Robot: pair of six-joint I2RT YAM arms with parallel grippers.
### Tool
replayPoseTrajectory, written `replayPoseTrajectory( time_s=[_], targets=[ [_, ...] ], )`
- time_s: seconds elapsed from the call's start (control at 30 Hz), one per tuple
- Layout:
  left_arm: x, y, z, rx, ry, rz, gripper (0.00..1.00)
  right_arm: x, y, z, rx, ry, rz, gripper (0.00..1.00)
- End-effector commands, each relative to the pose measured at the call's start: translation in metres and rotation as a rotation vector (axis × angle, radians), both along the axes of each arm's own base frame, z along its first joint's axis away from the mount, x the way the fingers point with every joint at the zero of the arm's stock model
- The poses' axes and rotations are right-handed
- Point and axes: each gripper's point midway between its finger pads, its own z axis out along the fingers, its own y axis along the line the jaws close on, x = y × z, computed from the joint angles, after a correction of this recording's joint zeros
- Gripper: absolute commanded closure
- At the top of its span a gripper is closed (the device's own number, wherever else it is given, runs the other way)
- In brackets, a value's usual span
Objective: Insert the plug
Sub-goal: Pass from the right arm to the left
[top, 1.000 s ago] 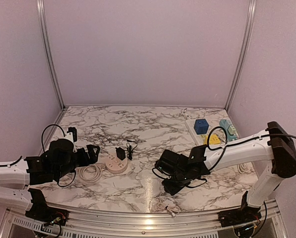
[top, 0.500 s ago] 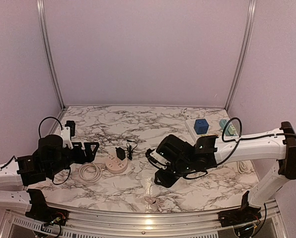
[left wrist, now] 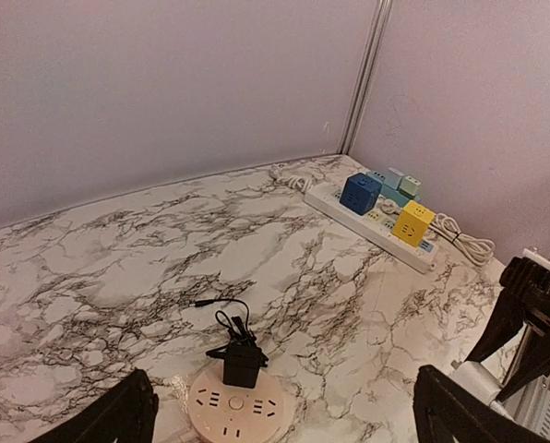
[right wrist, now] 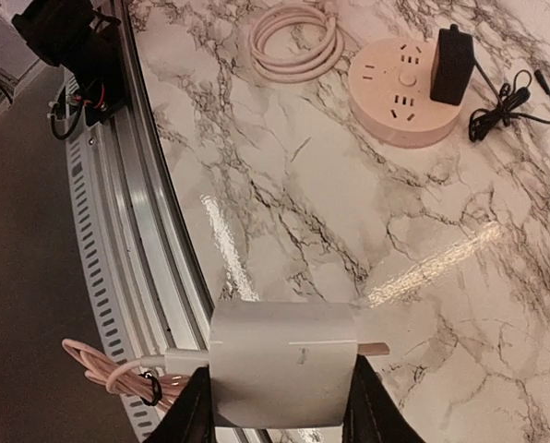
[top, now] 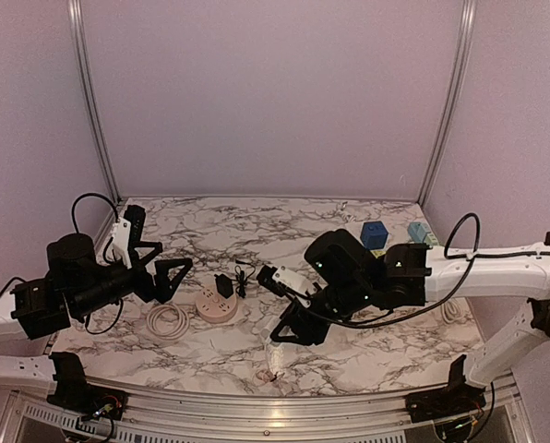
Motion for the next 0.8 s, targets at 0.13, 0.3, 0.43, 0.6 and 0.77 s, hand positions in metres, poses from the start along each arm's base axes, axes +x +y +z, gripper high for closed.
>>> replayPoseTrajectory(
  time_s=[0.13, 0.3, 0.43, 0.6, 0.77],
  targets=[
    [-0.024, -0.014, 0.042, 0.128, -0.184, -0.153, 0.01, -0.028, 0.021, 0.073, 0.263, -0.063, 0.219, 0.99],
    [-0.041, -0.023, 0.057, 0.188, -0.274, -0.256, 0.01, -0.042, 0.024, 0.09, 0.334, -0.068, 0.316, 1.0],
    [-0.054, -0.033, 0.059, 0.276, -0.322, -0.345, 0.01, -0.052, 0.028, 0.103, 0.388, -0.065, 0.385, 1.0],
    [-0.071, -0.046, 0.06, 0.384, -0.418, -0.455, 0.01, -0.064, 0.028, 0.111, 0.435, -0.054, 0.461, 1.0],
    [-0.096, -0.057, 0.059, 0.466, -0.522, -0.602, 0.01, -0.082, 0.025, 0.119, 0.495, -0.01, 0.561, 1.0]
  ],
)
